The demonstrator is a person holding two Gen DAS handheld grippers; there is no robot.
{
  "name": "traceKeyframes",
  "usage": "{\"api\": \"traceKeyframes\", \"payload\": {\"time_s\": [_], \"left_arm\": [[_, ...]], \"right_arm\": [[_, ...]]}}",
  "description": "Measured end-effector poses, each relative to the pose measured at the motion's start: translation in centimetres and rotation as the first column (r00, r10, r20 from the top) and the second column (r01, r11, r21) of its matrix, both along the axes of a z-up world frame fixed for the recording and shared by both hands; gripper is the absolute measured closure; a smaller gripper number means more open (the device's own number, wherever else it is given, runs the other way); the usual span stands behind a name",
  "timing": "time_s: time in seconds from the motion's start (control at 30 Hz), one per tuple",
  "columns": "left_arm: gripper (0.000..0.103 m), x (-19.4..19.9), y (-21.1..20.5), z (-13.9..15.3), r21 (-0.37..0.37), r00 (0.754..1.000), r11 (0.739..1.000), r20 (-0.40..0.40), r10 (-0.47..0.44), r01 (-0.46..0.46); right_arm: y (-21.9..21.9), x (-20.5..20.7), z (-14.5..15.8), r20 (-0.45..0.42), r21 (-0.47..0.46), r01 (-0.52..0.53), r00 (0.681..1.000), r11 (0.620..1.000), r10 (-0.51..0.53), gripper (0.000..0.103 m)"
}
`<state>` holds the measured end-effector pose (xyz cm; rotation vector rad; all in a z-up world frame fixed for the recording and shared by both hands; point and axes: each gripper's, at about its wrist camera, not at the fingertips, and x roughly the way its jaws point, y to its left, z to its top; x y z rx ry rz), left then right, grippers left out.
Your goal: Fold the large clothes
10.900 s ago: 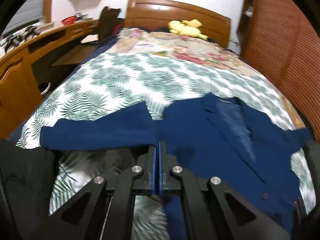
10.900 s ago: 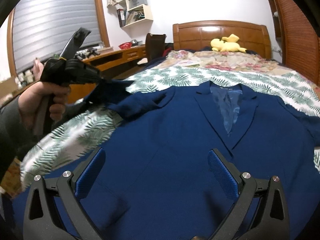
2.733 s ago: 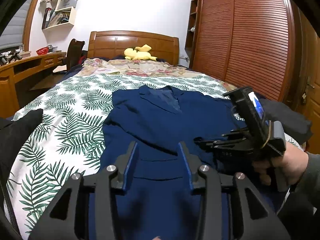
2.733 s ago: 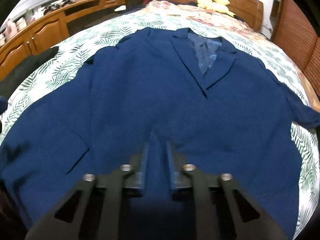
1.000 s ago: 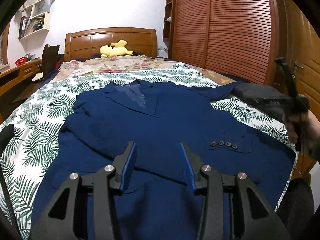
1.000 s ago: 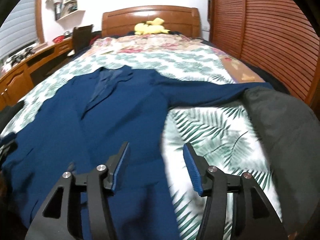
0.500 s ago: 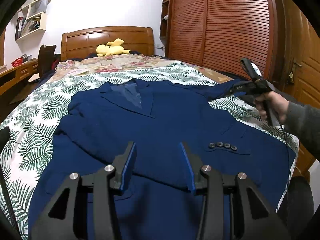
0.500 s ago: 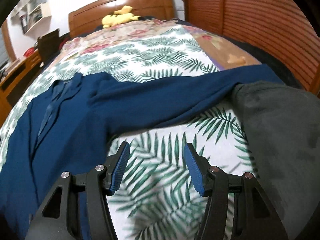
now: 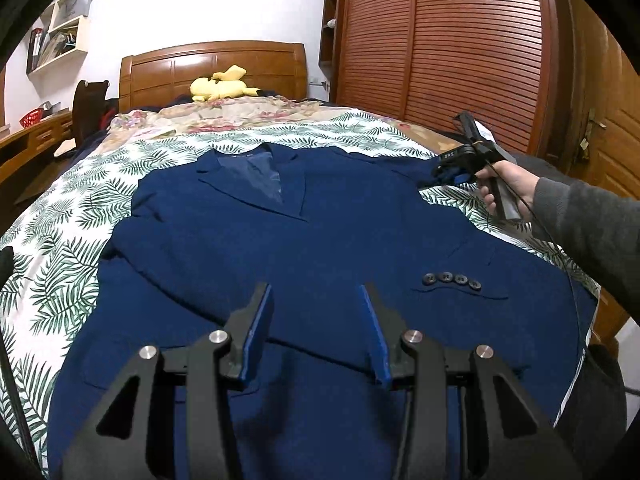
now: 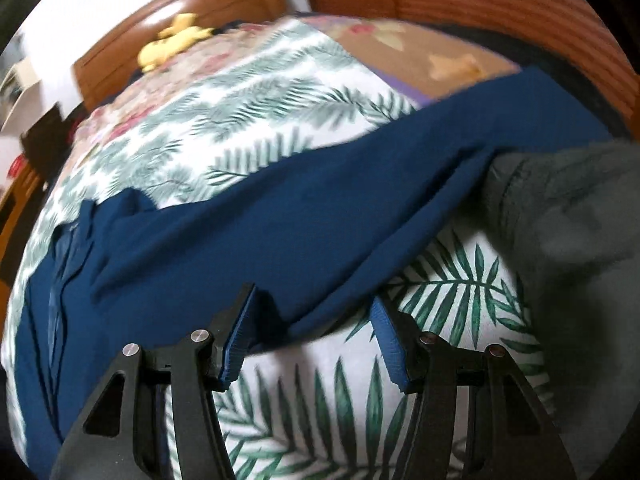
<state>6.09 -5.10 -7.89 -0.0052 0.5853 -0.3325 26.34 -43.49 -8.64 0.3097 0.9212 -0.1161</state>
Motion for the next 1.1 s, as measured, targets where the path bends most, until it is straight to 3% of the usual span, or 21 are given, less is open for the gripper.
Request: {"api": "traceKeyframes", "payload": {"time_s": [0.07, 0.13, 0.2, 0.23, 0.33, 0.47, 0.6, 0.7, 0.77, 0.87, 0.97, 1.03, 1.1], "left_arm": [[0.06, 0.0, 0.1, 0.0, -0.002, 1.0, 1.0, -0.001, 0.0, 0.0], [0.06, -0.1, 0.1, -0.1, -0.005, 1.0, 1.0, -0.003, 0.0, 0.0], [0.06, -0.1, 0.1, -0.1, -0.006, 1.0, 1.0, -0.005, 0.001, -0.001], [0.06, -0.1, 0.1, -0.1, -0.005, 1.0, 1.0, -0.006, 0.001, -0.002], [0.06, -0.2, 0.0, -0.1, 0.0, 1.0, 1.0, -0.004, 0.001, -0.001], [0.06, -0.2, -0.1, 0.0, 0.01, 1.0, 1.0, 0.0, 0.002, -0.002], [0.06, -0.2, -0.1, 0.0, 0.01, 1.0, 1.0, 0.001, 0.006, -0.006], [0.06, -0.2, 0.0, 0.0, 0.01, 1.0, 1.0, 0.001, 0.008, -0.008], [0.06, -0.2, 0.0, 0.0, 0.012, 1.0, 1.0, -0.001, 0.009, -0.009], [0.06, -0.3, 0.0, 0.1, 0.014, 1.0, 1.0, 0.003, 0.009, -0.009], [0.06, -0.5, -0.1, 0.2, 0.014, 1.0, 1.0, 0.007, 0.008, -0.008], [0.06, -0.5, -0.1, 0.2, 0.013, 1.0, 1.0, 0.008, 0.007, -0.007], [0.06, -0.6, -0.1, 0.2, 0.016, 1.0, 1.0, 0.008, 0.007, -0.007]], "right_arm": [[-0.2, 0.2, -0.1, 0.003, 0.012, 0.021, 1.0, 1.0, -0.021, 0.05], [0.1, 0.4, -0.1, -0.004, -0.013, 0.014, 1.0, 1.0, -0.014, 0.078], [0.7, 0.6, 0.3, -0.006, -0.036, -0.015, 1.0, 0.999, 0.015, 0.096], [1.1, 0.7, 0.6, -0.002, -0.056, -0.028, 1.0, 0.998, 0.028, 0.099], [3.2, 0.9, 2.9, -0.002, -0.151, -0.114, 0.993, 0.982, 0.115, 0.101], [6.5, -0.5, 8.0, 0.103, -0.21, -0.218, 0.964, 0.953, 0.243, 0.101], [11.3, -3.5, 11.9, 0.193, -0.22, -0.366, 0.892, 0.904, 0.408, 0.101], [15.8, -5.8, 12.1, 0.176, -0.172, -0.517, 0.822, 0.839, 0.542, 0.101], [19.0, -7.6, 11.5, 0.145, -0.201, -0.587, 0.774, 0.784, 0.616, 0.101], [21.6, -9.3, 10.3, 0.092, -0.208, -0.633, 0.746, 0.745, 0.66, 0.098], [22.2, -10.2, 9.9, 0.065, -0.209, -0.637, 0.748, 0.742, 0.661, 0.083], [21.8, -10.8, 10.4, 0.079, -0.242, -0.633, 0.742, 0.735, 0.665, 0.056], [21.2, -10.9, 11.3, 0.113, -0.272, -0.606, 0.751, 0.748, 0.65, 0.046]]}}
